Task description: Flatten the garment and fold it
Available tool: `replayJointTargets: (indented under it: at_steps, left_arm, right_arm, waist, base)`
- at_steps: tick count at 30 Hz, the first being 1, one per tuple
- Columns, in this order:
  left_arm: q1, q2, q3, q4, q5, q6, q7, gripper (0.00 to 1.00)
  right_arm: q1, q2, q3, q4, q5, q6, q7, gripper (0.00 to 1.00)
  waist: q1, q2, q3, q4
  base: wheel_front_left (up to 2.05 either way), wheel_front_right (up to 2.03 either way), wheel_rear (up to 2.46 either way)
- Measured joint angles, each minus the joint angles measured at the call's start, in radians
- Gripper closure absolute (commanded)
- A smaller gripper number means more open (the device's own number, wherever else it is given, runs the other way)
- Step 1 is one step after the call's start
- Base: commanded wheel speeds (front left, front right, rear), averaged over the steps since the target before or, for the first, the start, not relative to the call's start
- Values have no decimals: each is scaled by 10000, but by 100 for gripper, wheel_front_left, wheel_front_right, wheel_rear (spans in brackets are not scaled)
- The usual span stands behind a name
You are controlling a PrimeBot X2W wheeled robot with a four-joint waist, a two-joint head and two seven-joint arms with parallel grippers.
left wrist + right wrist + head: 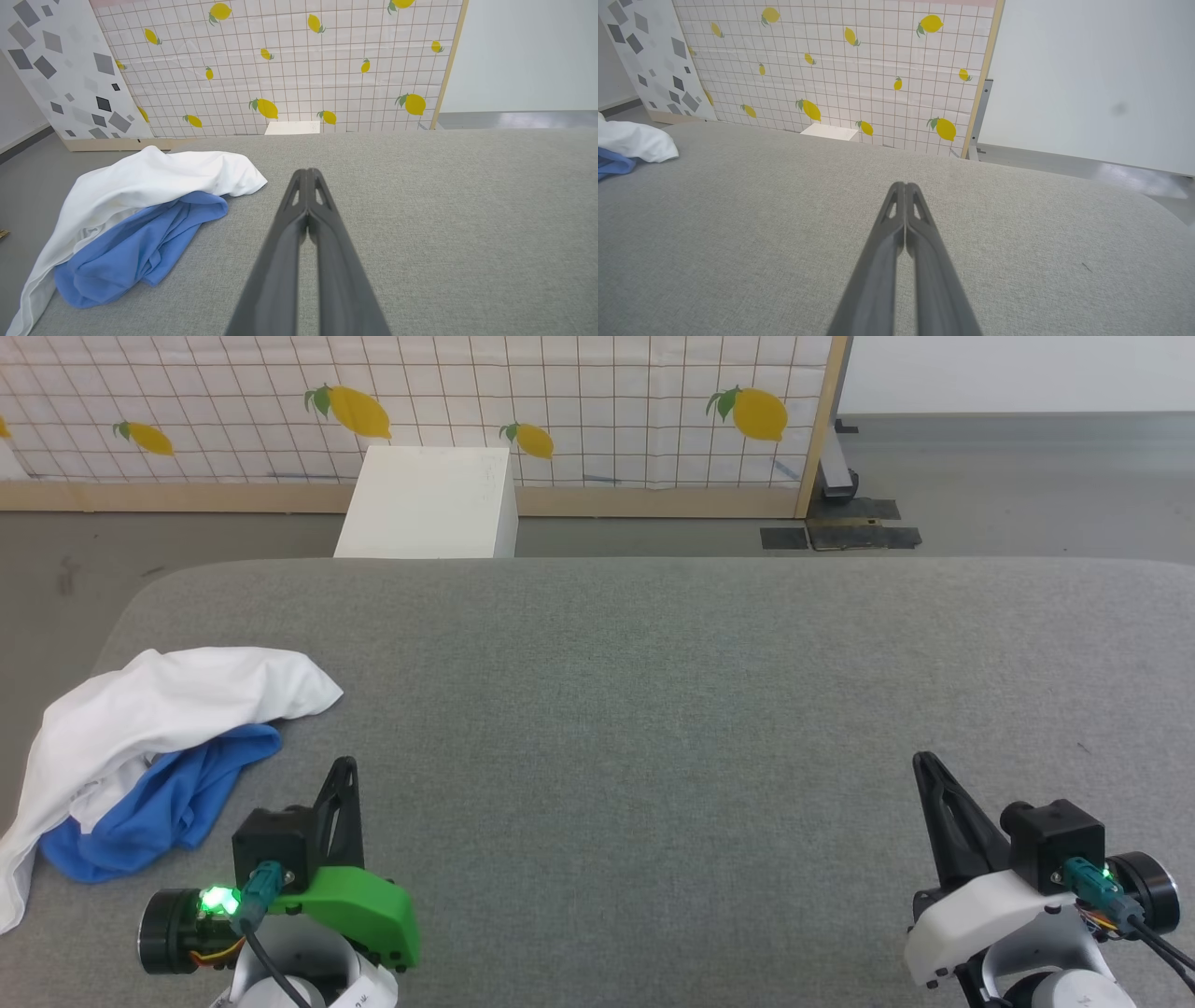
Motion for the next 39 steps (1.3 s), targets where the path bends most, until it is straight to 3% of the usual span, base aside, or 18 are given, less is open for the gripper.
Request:
replayJointTargets:
  at_steps: [39]
  left_arm:
    - [0, 0, 0, 0, 0, 0, 0, 100]
  right_arm:
    - [0, 0, 0, 0, 0, 0, 0, 100]
  waist:
    - [0, 0, 0, 0]
  base:
    - [0, 0, 0]
